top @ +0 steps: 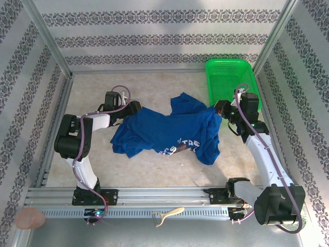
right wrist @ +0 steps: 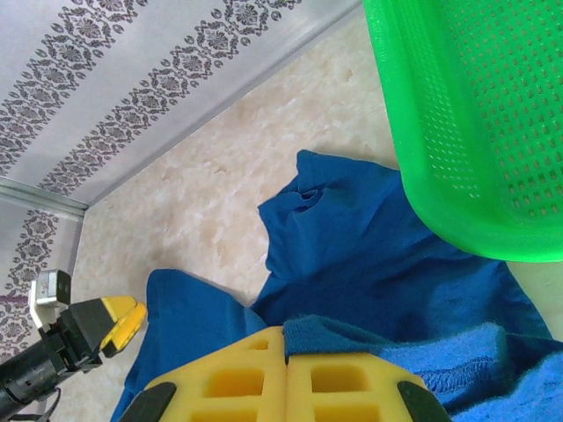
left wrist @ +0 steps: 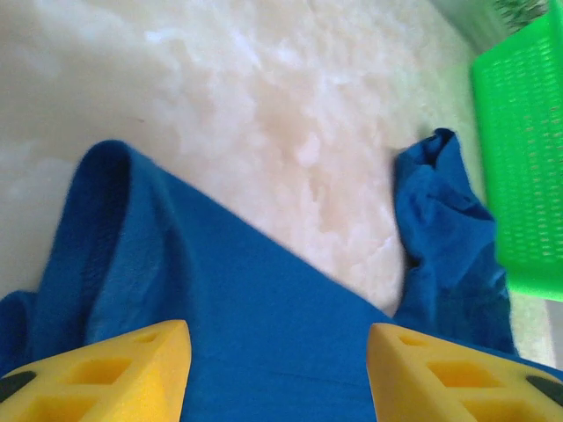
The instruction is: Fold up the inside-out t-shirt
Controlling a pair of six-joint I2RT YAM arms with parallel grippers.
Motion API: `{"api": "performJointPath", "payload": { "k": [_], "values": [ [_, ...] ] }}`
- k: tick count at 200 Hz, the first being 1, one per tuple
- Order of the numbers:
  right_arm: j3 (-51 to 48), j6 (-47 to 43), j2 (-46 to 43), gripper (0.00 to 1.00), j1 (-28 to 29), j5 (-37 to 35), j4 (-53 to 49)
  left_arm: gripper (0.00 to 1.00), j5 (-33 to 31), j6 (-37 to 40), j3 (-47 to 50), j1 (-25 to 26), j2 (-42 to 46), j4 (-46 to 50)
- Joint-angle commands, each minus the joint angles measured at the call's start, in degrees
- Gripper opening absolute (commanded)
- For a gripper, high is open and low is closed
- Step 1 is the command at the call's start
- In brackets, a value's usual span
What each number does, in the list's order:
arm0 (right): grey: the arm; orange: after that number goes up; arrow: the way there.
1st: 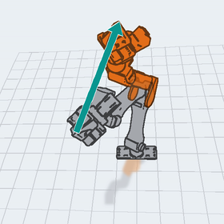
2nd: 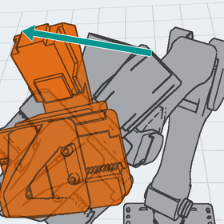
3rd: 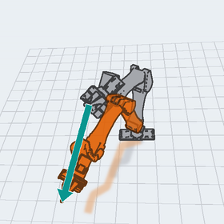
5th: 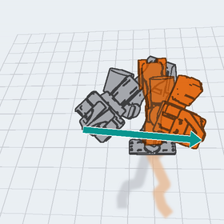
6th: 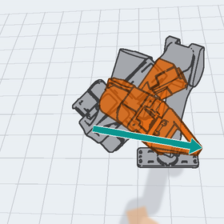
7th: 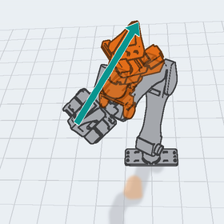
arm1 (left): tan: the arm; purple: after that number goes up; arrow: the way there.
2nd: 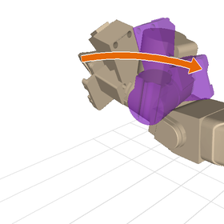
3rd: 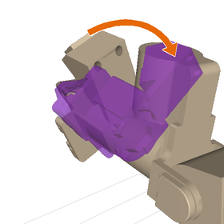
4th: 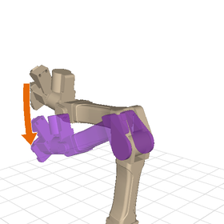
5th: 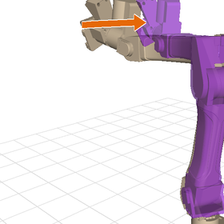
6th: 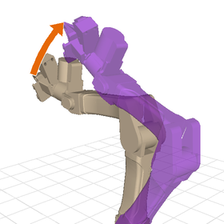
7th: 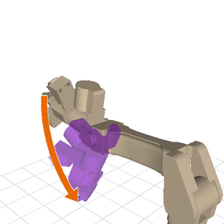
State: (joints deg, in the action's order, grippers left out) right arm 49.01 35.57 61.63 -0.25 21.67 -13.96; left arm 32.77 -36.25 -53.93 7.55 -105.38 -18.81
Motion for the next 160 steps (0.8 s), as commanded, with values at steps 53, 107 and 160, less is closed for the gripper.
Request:
{"api": "performJointPath", "payload": {
  "k": [53, 107, 160],
  "values": [
    [2.0, -1.4, -1.2, 0.00, -0.9, 0.0, -0.1, 0.54, -12.0, 6.5, -4.1, 0.1, 2.2, 12.7],
    [1.9, -1.0, -1.5, 0.00, -1.0, 0.0, -0.1, 0.54, -11.6, 9.1, -7.1, 0.0, -1.8, 16.5],
    [2.1, -1.1, -1.5, 0.00, -1.1, 0.0, -0.1, 0.53, -10.1, 9.2, -6.5, 0.0, -3.6, 15.6]
  ]
}}
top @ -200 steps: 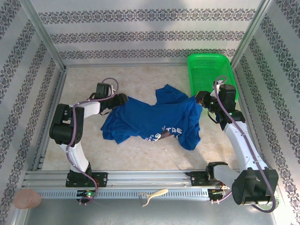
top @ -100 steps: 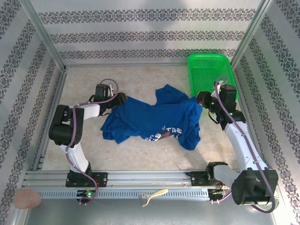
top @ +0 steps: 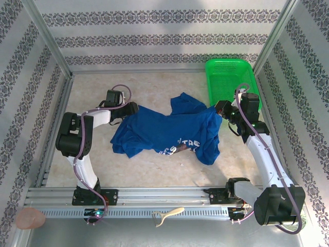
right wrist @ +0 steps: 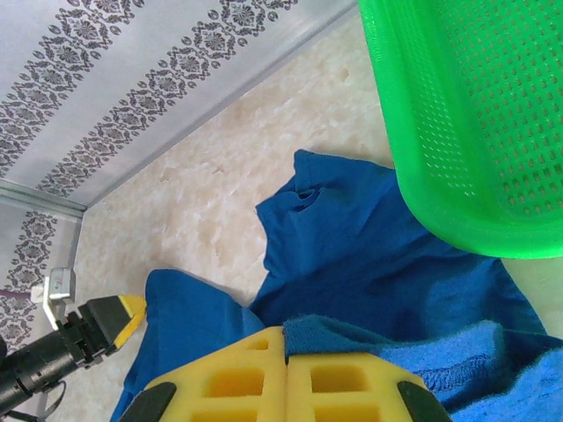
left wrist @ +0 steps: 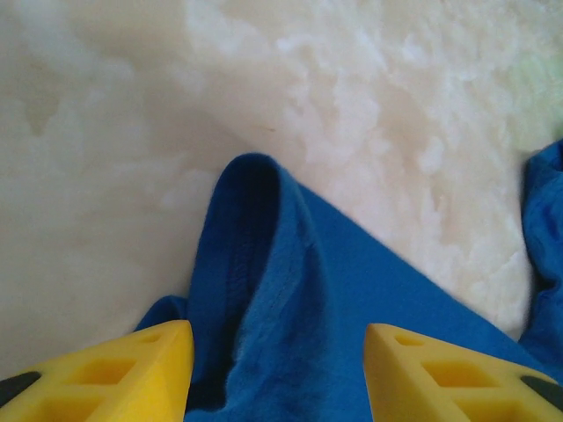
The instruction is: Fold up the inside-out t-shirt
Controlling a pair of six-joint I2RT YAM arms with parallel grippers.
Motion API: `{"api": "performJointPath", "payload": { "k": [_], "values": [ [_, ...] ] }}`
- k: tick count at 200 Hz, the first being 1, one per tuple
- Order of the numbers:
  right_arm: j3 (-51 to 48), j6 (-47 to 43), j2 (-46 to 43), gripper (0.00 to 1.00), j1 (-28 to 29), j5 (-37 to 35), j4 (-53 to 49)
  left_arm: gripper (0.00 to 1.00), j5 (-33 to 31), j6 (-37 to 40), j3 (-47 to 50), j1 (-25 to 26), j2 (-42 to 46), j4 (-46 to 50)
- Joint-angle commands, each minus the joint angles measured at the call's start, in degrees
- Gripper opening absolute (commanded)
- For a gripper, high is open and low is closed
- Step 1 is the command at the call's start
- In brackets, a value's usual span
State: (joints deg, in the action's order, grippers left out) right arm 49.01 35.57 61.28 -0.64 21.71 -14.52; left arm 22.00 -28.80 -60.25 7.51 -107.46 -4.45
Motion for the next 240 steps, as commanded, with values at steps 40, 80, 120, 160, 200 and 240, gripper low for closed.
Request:
{"api": "performJointPath", "payload": {
  "k": [40, 80, 120, 160, 200, 240],
  "values": [
    [2.1, -1.0, -1.1, 0.00, -0.7, 0.0, 0.5, 0.53, 3.2, 1.6, -0.6, 0.1, -3.1, 0.5],
    [2.2, -0.9, -1.0, 0.00, -0.8, -0.1, 0.5, 0.49, 4.4, 0.9, 0.8, 0.2, -2.2, -1.3],
    [2.3, -0.9, -0.8, 0.00, -0.7, 0.0, 0.5, 0.33, 4.5, 0.5, 2.5, 0.2, -1.3, -3.8],
    [2.3, -0.9, -0.8, 0.00, -0.8, -0.1, 0.5, 0.32, 4.4, -0.8, 5.7, 0.2, 1.2, -8.8],
    [2.3, -0.9, -0.7, 0.00, -0.8, 0.0, 0.4, 0.21, 5.0, -1.5, 6.5, 0.2, 2.0, -12.0],
    [2.4, -1.0, -0.9, 0.00, -1.0, 0.1, 0.2, 0.00, 6.9, -2.5, 5.9, 0.2, 1.8, -14.0]
  ]
}}
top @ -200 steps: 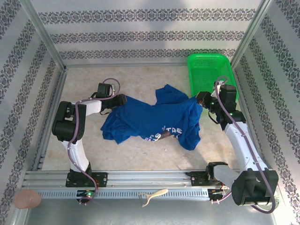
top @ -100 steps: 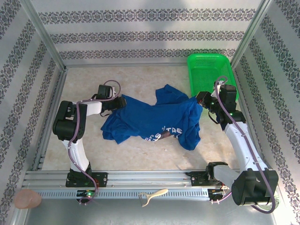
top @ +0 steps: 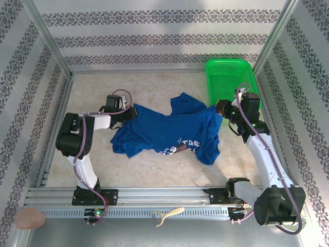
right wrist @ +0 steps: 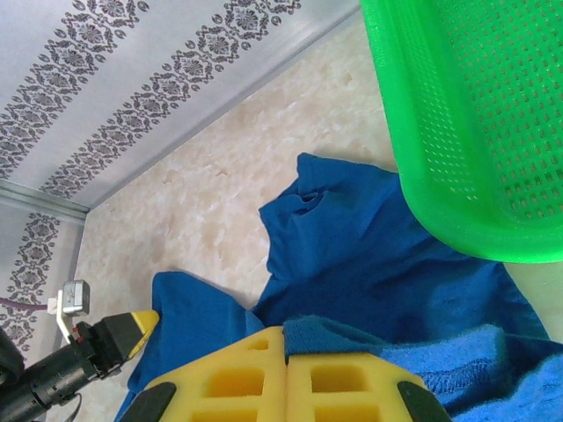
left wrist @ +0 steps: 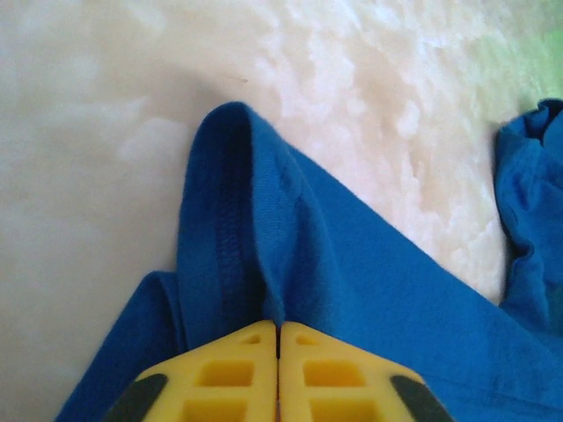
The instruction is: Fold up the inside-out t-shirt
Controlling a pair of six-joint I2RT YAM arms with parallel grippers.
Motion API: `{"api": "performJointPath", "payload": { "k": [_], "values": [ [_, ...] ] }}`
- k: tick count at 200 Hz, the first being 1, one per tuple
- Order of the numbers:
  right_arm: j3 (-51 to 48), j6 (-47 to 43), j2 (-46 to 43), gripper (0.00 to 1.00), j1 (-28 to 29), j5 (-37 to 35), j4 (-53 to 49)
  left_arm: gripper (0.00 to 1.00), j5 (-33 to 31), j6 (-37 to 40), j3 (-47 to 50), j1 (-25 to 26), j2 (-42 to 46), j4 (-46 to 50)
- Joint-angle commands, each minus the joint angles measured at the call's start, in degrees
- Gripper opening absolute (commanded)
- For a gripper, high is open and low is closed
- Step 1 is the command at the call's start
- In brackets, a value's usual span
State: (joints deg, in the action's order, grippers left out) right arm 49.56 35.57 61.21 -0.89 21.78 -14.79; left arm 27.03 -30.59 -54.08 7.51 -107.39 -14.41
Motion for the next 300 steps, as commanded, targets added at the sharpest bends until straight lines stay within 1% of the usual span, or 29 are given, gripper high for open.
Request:
{"api": "performJointPath", "payload": {
  "k": [1, 21, 44, 60, 79, 104, 126, 149, 161, 167, 181, 193, 203, 224, 254, 276, 300],
  "values": [
    [1.9, -1.0, -0.9, 0.00, -0.8, 0.0, 0.4, 0.00, 1.9, -0.6, -0.2, 0.2, 1.7, -4.0],
    [1.9, -1.1, -1.0, 0.00, -1.0, 0.1, 0.4, 0.00, 2.6, -0.9, 0.6, 0.1, 3.3, -6.0],
    [2.1, -1.1, -0.8, 0.00, -1.3, 0.3, 0.4, 0.00, 2.5, -2.7, 4.7, 0.0, 7.2, -14.0],
    [2.1, -1.2, -0.7, 0.00, -1.5, 0.4, 0.3, 0.00, 3.6, -3.6, 5.1, -0.2, 8.1, -16.2],
    [2.0, -1.3, -0.7, 0.00, -1.6, 0.5, 0.4, 0.00, 6.4, -4.5, 4.3, -0.3, 7.4, -17.8],
    [1.8, -1.3, -0.9, 0.00, -1.8, 0.5, 0.3, 0.00, 7.4, -5.7, 3.7, -0.6, 5.8, -19.0],
    [1.6, -1.4, -0.9, 0.00, -2.0, 0.7, 0.2, 0.00, 10.7, -7.4, 2.8, -0.5, 3.4, -21.0],
    [1.6, -1.4, -0.8, 0.00, -2.2, 0.9, 0.2, 0.00, 12.5, -8.1, 2.2, -0.5, 1.2, -21.1],
    [1.6, -1.3, -0.8, 0.00, -2.3, 1.0, 0.2, 0.16, 12.4, -7.6, 2.2, -0.5, 0.3, -20.6],
    [1.6, -1.3, -0.8, 0.00, -2.3, 1.0, 0.2, 0.23, 12.1, -7.2, 2.3, -0.5, 0.1, -20.4],
    [1.7, -1.3, -0.8, 0.00, -2.3, 1.1, 0.2, 0.34, 11.5, -5.9, 2.1, -0.5, -0.5, -19.2],
    [1.9, -1.4, -0.9, 0.00, -2.5, 1.1, 0.1, 0.39, 11.0, -4.6, 1.8, -0.6, -1.0, -17.4],
    [1.9, -1.4, -0.9, 0.00, -2.5, 1.2, 0.1, 0.41, 10.5, -3.5, 1.5, -0.6, -1.5, -15.9],
    [2.0, -1.3, -1.0, 0.00, -2.6, 1.3, 0.1, 0.43, 8.4, -1.5, 1.7, -0.8, -1.7, -13.6],
    [2.1, -1.3, -1.1, 0.00, -2.6, 1.3, 0.0, 0.45, 3.8, 0.2, 3.1, -1.1, -0.5, -12.4],
    [2.0, -1.2, -1.2, 0.00, -2.6, 1.3, 0.0, 0.46, 3.0, 1.0, 2.9, -1.4, -0.6, -11.8],
    [2.0, -1.1, -1.4, 0.00, -2.6, 1.3, -0.1, 0.47, 4.0, 1.7, 0.7, -1.4, -2.4, -10.5]
  ]
}}
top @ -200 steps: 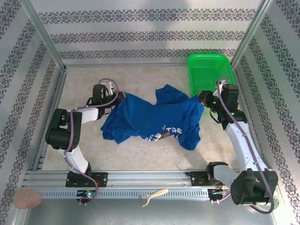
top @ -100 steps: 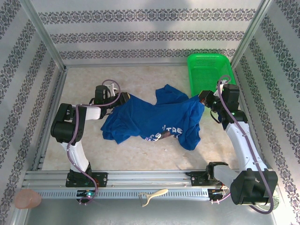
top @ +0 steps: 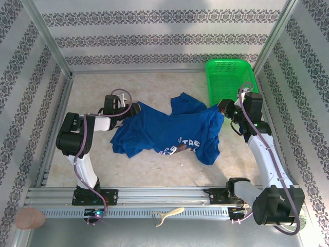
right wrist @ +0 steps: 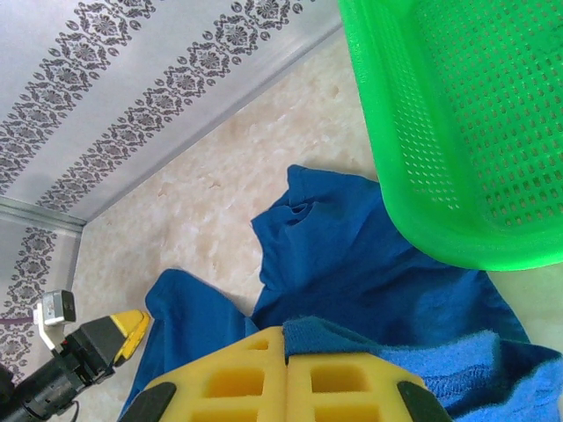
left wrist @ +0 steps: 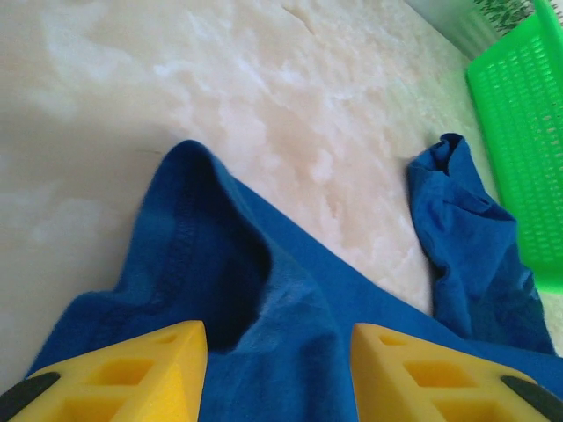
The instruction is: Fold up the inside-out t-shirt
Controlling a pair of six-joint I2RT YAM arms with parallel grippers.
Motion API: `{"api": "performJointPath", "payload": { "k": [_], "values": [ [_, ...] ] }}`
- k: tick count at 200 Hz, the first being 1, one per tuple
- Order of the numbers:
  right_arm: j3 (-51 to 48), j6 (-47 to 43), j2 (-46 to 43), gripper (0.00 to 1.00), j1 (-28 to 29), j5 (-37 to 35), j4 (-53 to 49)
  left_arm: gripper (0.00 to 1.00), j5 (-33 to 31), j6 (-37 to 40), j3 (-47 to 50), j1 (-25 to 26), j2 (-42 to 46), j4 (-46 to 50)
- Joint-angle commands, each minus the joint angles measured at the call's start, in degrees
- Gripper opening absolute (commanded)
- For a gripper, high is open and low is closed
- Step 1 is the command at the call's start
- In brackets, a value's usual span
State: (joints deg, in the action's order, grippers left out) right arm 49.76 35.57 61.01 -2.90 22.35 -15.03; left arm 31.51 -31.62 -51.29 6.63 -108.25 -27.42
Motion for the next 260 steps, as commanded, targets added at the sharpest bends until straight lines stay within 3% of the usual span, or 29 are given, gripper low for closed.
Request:
{"api": "performJointPath", "payload": {
  "k": [1, 60, 172, 194, 219, 240, 260],
  "values": [
    [1.8, -1.1, -1.2, 0.00, -0.6, 0.8, 0.1, 0.47, -0.5, 2.7, -2.3, -0.6, -1.7, 2.6],
    [1.7, -1.2, -1.6, 0.00, -0.6, 0.6, -0.2, 0.48, 3.5, 3.5, -7.1, -0.5, -5.5, 3.8],
    [1.8, -1.0, -1.1, 0.00, -0.6, 0.8, -0.1, 0.45, 7.6, 2.5, -7.0, 0.0, -7.6, 1.1],
    [1.8, -1.0, -1.2, 0.00, -0.6, 0.8, -0.1, 0.34, 7.6, 2.4, -7.5, 0.1, -8.2, 1.0],
    [1.9, -0.8, -1.2, 0.00, -0.6, 0.6, -0.1, 0.00, 8.4, 1.0, -8.1, 0.2, -8.9, -0.4],
    [3.1, 0.3, -0.6, 0.00, -0.7, 0.9, 0.5, 0.00, 9.5, -2.4, -7.7, -0.3, -6.0, -2.5],
    [7.6, 1.3, 1.2, 0.00, -1.4, 2.1, 0.7, 0.00, 9.4, -7.6, -8.0, -2.5, 2.7, -3.1]
  ]
}}
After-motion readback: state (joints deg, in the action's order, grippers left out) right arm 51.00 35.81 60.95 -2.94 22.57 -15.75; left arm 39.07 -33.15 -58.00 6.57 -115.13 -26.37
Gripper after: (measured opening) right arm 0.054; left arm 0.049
